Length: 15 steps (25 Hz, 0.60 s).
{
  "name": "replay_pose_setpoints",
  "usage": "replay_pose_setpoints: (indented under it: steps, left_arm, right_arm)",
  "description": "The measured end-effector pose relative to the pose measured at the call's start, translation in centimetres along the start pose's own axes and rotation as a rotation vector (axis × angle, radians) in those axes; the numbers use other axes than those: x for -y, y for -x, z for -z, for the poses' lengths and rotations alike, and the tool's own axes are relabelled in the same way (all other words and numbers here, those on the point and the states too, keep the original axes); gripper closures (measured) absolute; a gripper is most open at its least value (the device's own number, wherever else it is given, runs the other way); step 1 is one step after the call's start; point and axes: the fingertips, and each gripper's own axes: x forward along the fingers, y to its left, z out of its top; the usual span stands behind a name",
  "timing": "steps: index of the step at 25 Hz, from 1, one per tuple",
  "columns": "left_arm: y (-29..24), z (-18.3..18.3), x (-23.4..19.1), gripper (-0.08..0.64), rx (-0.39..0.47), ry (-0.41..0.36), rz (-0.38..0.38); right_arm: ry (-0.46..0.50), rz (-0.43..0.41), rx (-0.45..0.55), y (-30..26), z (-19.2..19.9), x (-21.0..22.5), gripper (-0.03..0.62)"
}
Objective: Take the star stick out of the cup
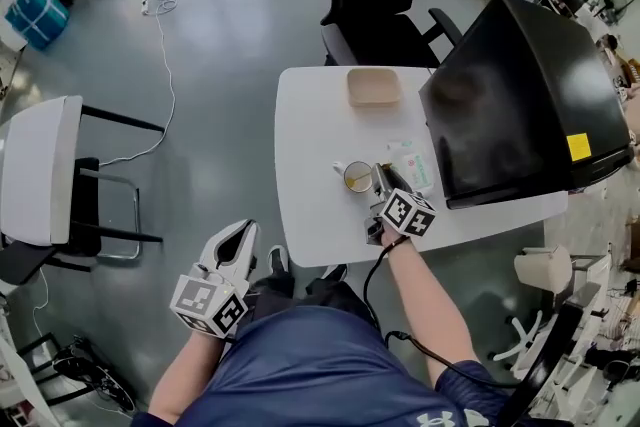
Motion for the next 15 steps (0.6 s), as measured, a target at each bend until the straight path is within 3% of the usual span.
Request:
replay_pose_setpoints:
  steps: [3,6,15]
  left_arm:
    - [0.1,0.1,-0.8,0.554,-0.009,0.007,0.001]
    - [0.2,0.3,-1.5,0.554,-0.015,0.014,0.002]
    - [-0.1,0.8,-1.8,0.554,-0.038,0.011,0.018]
  right_arm:
    - [-0.006,0.018,0.009,-0.2,0.0,0.1,0.51]
    - [-0.016,0.035,0.029,-0.1,-0.3,0.3,0.565]
    - [-0.056,0.034,0.086,1.6,-1.5,0.2,0.58]
